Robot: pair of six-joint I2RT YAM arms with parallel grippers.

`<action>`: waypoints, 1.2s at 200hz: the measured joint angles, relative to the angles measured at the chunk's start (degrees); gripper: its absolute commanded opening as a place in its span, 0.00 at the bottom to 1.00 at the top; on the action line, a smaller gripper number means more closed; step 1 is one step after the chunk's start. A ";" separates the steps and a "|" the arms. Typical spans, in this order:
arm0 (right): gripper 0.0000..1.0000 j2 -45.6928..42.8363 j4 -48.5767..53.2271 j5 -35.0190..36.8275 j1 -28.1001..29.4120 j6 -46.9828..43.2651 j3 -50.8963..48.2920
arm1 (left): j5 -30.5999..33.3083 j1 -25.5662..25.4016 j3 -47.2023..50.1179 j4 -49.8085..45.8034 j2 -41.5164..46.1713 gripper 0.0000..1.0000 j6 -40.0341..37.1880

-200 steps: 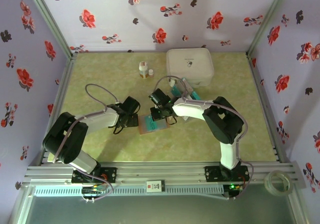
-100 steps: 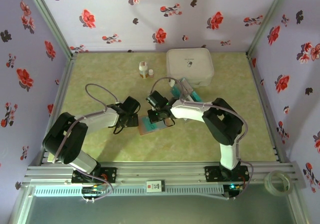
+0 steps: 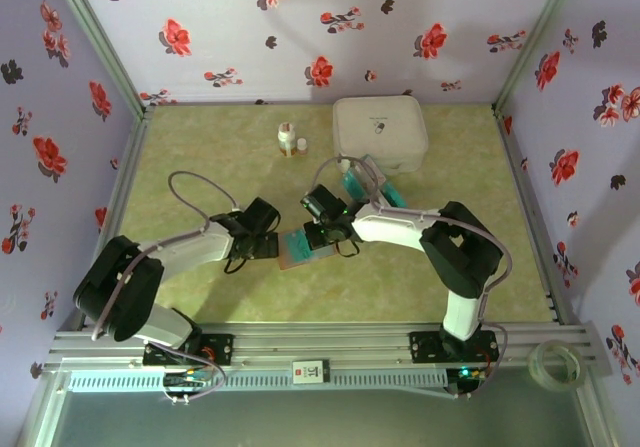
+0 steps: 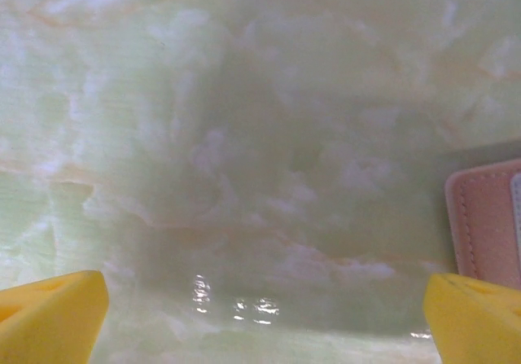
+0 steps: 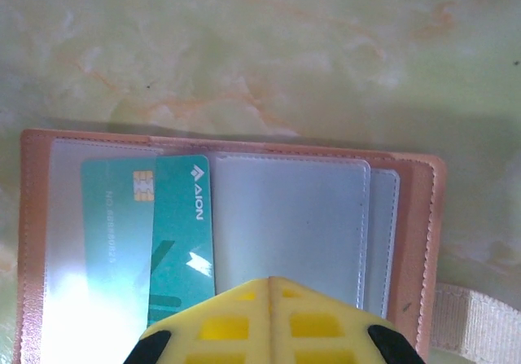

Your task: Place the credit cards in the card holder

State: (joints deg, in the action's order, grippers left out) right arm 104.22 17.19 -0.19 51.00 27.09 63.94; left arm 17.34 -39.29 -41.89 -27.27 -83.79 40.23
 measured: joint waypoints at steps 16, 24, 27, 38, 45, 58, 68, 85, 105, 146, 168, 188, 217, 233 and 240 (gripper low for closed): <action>0.05 0.04 -0.13 -0.07 0.02 0.35 -0.07 | 0.00 -0.44 0.09 -0.20 -0.13 1.00 0.17; 0.05 0.04 -0.28 -0.15 0.02 0.44 -0.07 | 0.00 -0.55 0.11 -0.22 -0.37 1.00 0.17; 0.05 0.04 -0.37 -0.22 0.02 0.48 -0.07 | 0.00 -0.59 0.11 -0.22 -0.50 1.00 0.17; 0.05 0.09 -0.59 -0.24 0.07 0.55 -0.07 | 0.00 -0.66 0.13 -0.22 -1.14 1.00 0.20; 0.05 0.15 -0.72 -0.28 0.17 0.55 -0.07 | -0.04 -0.70 0.15 -0.15 -1.57 1.00 0.33; 0.05 0.39 -0.87 -0.50 0.28 0.57 -0.07 | -0.02 -0.85 0.15 0.17 -1.77 1.00 0.39; 0.05 0.63 -1.01 -0.68 0.39 0.59 -0.07 | -0.02 -0.85 0.15 0.20 -1.81 1.00 0.39; 0.05 1.20 -1.09 -0.96 0.68 0.59 -0.07 | -0.02 -0.87 0.15 0.42 -2.03 1.00 0.39; 0.05 1.88 -1.31 -1.27 1.14 1.01 -0.07 | -0.02 -0.96 0.15 0.61 -2.19 1.00 0.42; 0.05 2.08 -1.97 -1.36 1.95 1.60 -0.07 | -0.02 -0.96 0.13 0.72 -2.36 1.00 0.42; 0.05 2.14 -2.05 -1.36 2.27 1.68 -0.07 | -0.02 -0.96 0.11 0.81 -2.40 1.00 0.39; 0.04 2.40 -2.29 -1.38 2.64 1.88 -0.04 | -0.02 -0.96 0.11 0.83 -2.43 1.00 0.39; 0.04 2.82 -2.32 -1.33 3.30 1.90 0.20 | -0.02 -1.01 0.11 0.90 -2.51 1.00 0.39; 0.04 3.08 -2.32 -1.33 3.56 1.90 0.55 | -0.02 -1.01 0.11 0.90 -2.51 1.00 0.39; 0.04 3.17 -2.32 -1.33 3.74 1.92 0.68 | -0.02 -1.01 0.11 0.90 -2.51 1.00 0.39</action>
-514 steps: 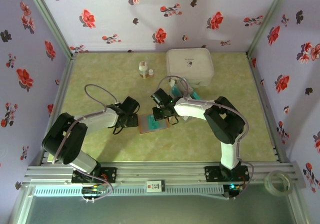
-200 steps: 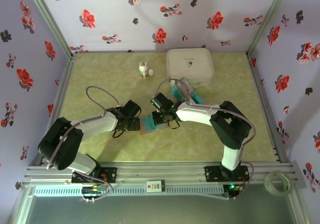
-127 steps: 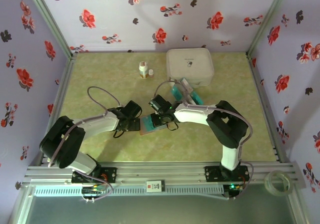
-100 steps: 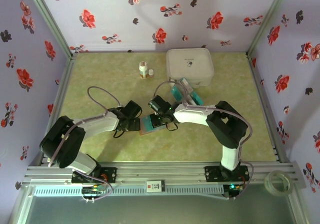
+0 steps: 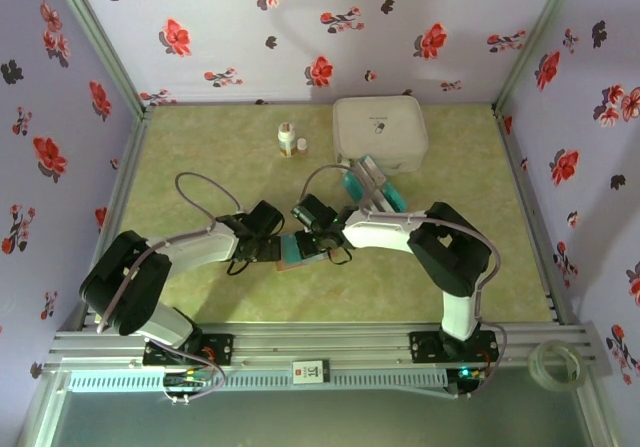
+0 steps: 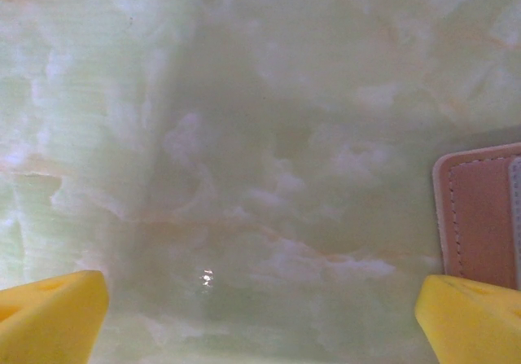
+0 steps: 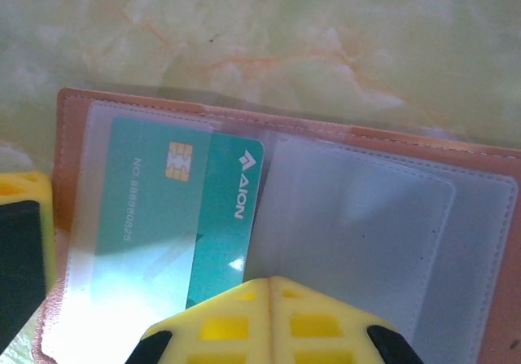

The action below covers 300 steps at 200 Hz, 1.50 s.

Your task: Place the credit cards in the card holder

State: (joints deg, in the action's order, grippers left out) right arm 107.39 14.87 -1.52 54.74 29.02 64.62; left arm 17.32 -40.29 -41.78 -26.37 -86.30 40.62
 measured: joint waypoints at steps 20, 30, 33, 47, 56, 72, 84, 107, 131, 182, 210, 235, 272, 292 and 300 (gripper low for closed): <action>0.04 0.02 0.00 0.00 0.24 0.00 0.17 | 0.00 0.00 0.00 0.02 0.00 1.00 0.00; 0.04 0.02 0.04 0.00 0.33 0.00 0.26 | 0.00 0.00 0.00 0.04 0.00 1.00 0.00; 0.04 0.02 0.02 0.00 0.35 0.00 0.28 | 0.00 0.00 0.00 0.04 0.00 1.00 0.00; 0.04 0.02 0.07 0.02 0.39 -0.02 0.37 | 0.00 0.00 0.00 0.07 0.00 1.00 0.00; 0.04 0.02 0.11 0.07 0.39 -0.04 0.37 | 0.00 0.00 0.00 0.07 0.00 1.00 0.00; 0.04 0.02 0.33 0.44 0.39 -0.07 0.37 | 0.00 0.00 0.00 0.11 0.00 1.00 0.00; 0.04 0.00 0.48 0.72 0.37 -0.07 0.37 | 0.00 0.00 0.00 0.11 0.00 1.00 0.00; 0.04 -0.04 0.66 1.18 -0.04 -0.09 0.28 | 0.00 0.00 0.00 0.13 0.00 1.00 0.00; 0.04 -0.48 0.76 1.36 -0.81 -0.11 -0.48 | 0.02 -0.07 0.00 0.13 0.00 1.00 0.00; 0.05 -2.58 1.73 1.38 -2.36 -0.11 -1.86 | 0.07 -0.04 0.00 0.09 0.04 1.00 0.00; 0.05 -3.32 1.73 1.33 -2.38 -0.35 -1.84 | 0.33 -0.04 0.02 -0.52 0.68 1.00 -0.02; 0.04 -3.34 1.73 0.90 -2.38 -0.50 -1.55 | 0.50 0.13 0.02 -0.72 0.87 1.00 -0.04; 0.04 -2.78 1.40 -1.01 -2.38 -0.50 0.46 | 0.48 0.17 0.02 -0.70 0.87 1.00 -0.07; 0.04 -1.79 0.52 -1.73 -2.38 -0.48 1.36 | 0.46 0.17 0.00 -0.61 0.68 1.00 -0.07; 0.04 -1.40 0.15 -1.90 -2.38 -0.48 1.44 | 0.46 0.17 -0.07 -0.61 0.55 1.00 -0.07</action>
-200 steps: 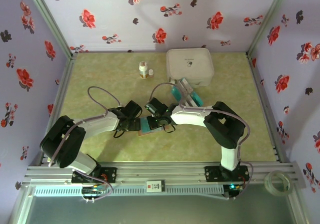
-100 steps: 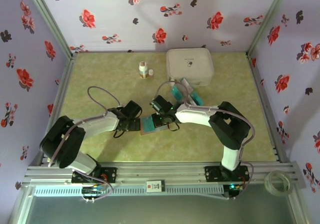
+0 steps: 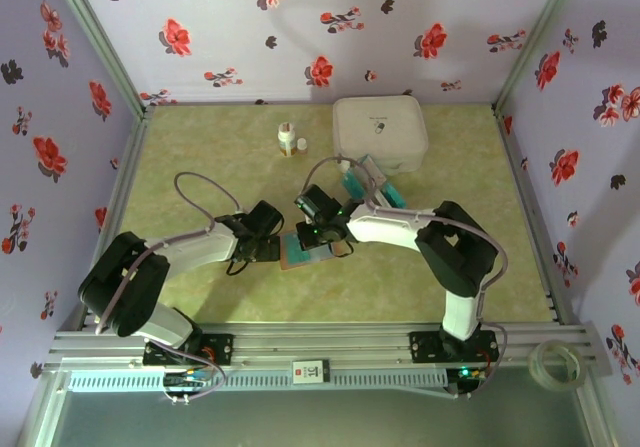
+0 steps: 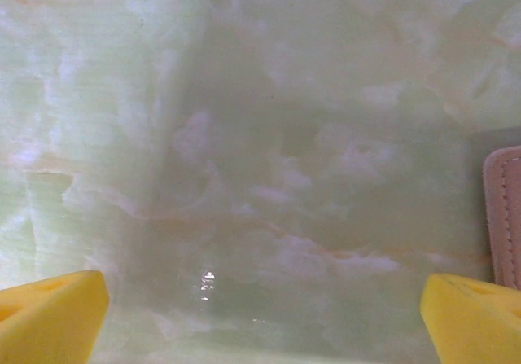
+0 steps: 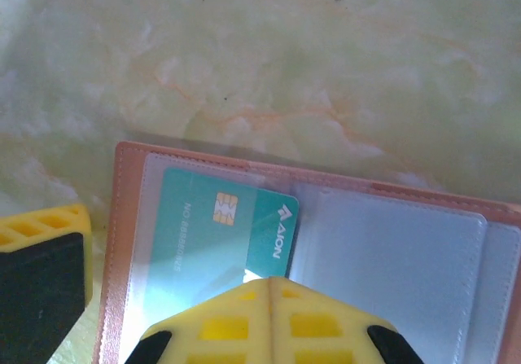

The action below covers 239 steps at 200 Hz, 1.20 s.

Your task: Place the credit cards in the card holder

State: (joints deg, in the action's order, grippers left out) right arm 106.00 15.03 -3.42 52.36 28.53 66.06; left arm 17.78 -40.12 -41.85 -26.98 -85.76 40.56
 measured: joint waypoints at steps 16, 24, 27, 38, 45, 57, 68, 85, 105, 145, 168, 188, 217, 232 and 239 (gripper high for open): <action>0.04 0.57 -0.20 -0.26 0.00 0.00 0.00 | -0.02 0.00 -0.15 0.13 -0.28 1.00 0.00; 0.04 0.85 -0.20 -0.44 0.00 0.00 0.00 | -0.02 0.00 -0.26 0.11 -0.42 1.00 -0.02; 0.04 0.98 -0.20 -0.48 0.00 0.00 0.00 | -0.02 0.00 -0.31 0.09 -0.44 1.00 0.00; 0.04 1.38 -0.26 -0.70 0.00 0.02 0.00 | -0.02 0.00 -0.44 0.09 -0.61 1.00 -0.02; 0.04 1.66 -0.37 -0.87 0.00 0.02 0.00 | -0.02 0.00 -0.48 0.09 -0.66 1.00 -0.02; 0.04 2.08 -0.55 -1.16 0.00 0.04 0.00 | -0.02 0.00 -0.55 0.11 -0.76 1.00 -0.02; 0.04 2.40 -0.85 -1.40 0.02 0.13 0.02 | -0.04 0.00 -0.70 0.11 -0.96 1.00 -0.02; 0.04 2.67 -1.20 -1.60 0.02 0.20 0.09 | -0.04 0.00 -0.87 0.13 -1.20 1.00 -0.04; 0.04 3.02 -1.49 -1.92 0.15 0.24 0.57 | -0.02 0.00 -1.05 0.13 -1.36 1.00 -0.02; 0.04 3.78 -1.81 -2.38 0.74 0.59 1.25 | -0.02 0.00 -1.20 0.24 -1.57 1.00 -0.02; 0.04 4.13 -1.86 -2.67 1.07 0.63 1.75 | -0.02 0.00 -1.20 0.31 -1.57 1.00 -0.02; 0.04 4.24 -1.90 -3.04 1.22 0.63 1.97 | -0.02 0.00 -1.20 0.33 -1.57 1.00 -0.02; 0.04 4.15 -1.88 -3.06 1.27 0.66 2.03 | 0.00 0.00 -1.20 0.33 -1.55 1.00 -0.02; 0.04 3.61 -1.86 -3.04 1.25 0.66 2.03 | 0.00 0.07 -1.18 0.33 -1.38 1.00 -0.02; 0.05 3.13 -1.86 -3.02 1.14 0.66 1.99 | 0.00 0.22 -1.11 0.26 -1.11 1.00 -0.02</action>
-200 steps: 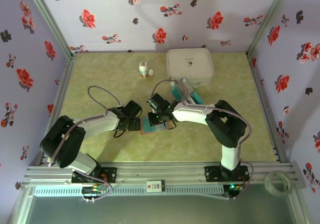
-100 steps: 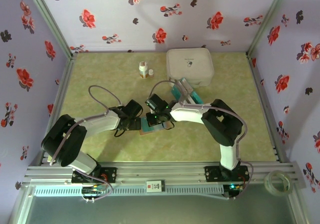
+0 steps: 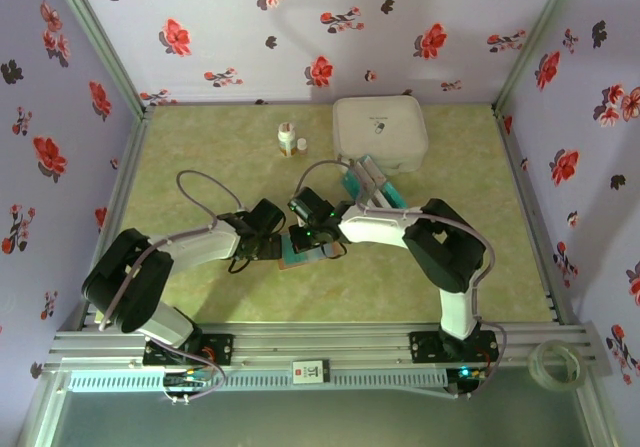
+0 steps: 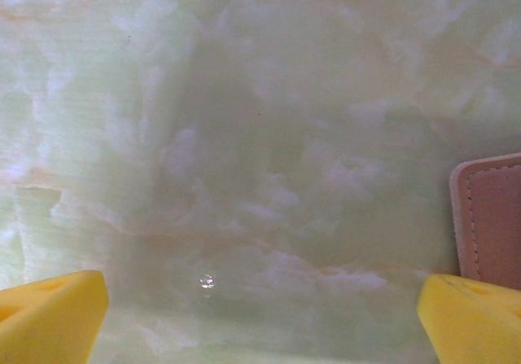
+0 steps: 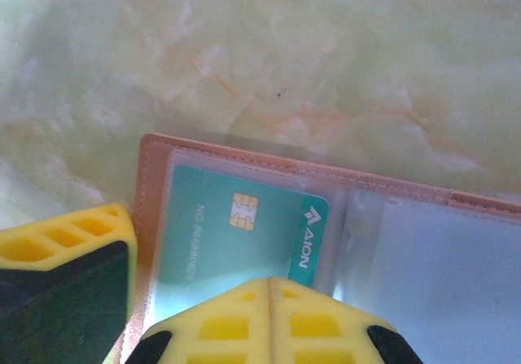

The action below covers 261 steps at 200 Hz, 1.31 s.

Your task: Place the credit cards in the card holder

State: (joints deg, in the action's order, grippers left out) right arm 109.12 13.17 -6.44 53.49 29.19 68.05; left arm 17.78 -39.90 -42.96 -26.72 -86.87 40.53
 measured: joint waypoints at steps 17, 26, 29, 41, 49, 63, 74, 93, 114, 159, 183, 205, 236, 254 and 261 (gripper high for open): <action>0.06 -1.79 -0.02 0.00 -0.44 0.00 -0.37 | 0.00 0.61 0.55 0.11 0.87 1.00 0.00; 0.07 -2.75 0.00 0.02 -0.76 0.00 -0.63 | 0.00 1.07 1.05 0.04 1.57 1.00 0.00; 0.08 -3.08 -0.02 0.02 -0.92 0.04 -0.74 | 0.00 1.36 1.27 0.04 1.97 1.00 0.00; 0.10 -4.26 -0.02 0.04 -1.60 0.24 -1.25 | 0.00 2.16 1.92 0.00 3.37 1.00 0.00; 0.12 -4.94 -0.02 0.11 -2.10 0.44 -1.66 | 0.00 2.73 2.23 -0.15 4.37 1.00 0.00; 0.18 -5.88 -0.09 0.22 -3.06 0.74 -2.58 | 0.02 3.58 2.62 -0.46 6.23 1.00 0.00; 0.25 -6.47 -0.09 0.22 -3.89 1.20 -3.50 | 0.02 4.00 2.64 -0.92 7.65 1.00 -0.04; 0.29 -7.17 -0.13 0.13 -5.60 1.31 -5.09 | 0.02 4.31 2.64 -1.25 9.73 1.00 -0.22; 0.29 -7.89 -0.20 -0.31 -7.34 1.33 -6.47 | -0.24 4.31 2.64 -1.60 11.10 1.00 -0.39; 0.20 -8.22 -2.54 -3.48 -10.36 2.36 -7.65 | -3.96 4.28 2.64 -0.83 12.76 1.00 -0.37; 0.12 -8.11 -3.74 -5.60 -11.45 2.84 -7.67 | -6.05 4.09 2.64 0.31 13.14 1.00 0.09; 0.08 -7.32 -4.79 -6.93 -12.00 2.99 -7.67 | -7.32 3.19 2.58 1.14 13.05 1.00 0.90; 0.05 -6.21 -4.94 -7.74 -12.15 2.95 -7.67 | -8.39 1.01 1.29 2.49 11.02 1.00 2.03; 0.05 -5.77 -5.01 -8.00 -12.26 2.93 -7.67 | -8.70 -0.22 0.22 3.32 9.22 1.00 2.69; 0.05 -5.57 -5.03 -8.00 -12.26 2.93 -7.67 | -8.87 -0.68 -0.13 3.69 8.55 1.00 2.89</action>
State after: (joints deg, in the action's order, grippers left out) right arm 103.55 8.14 -14.44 41.23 32.12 60.38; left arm 8.91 -40.58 -43.09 -23.03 -78.32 43.42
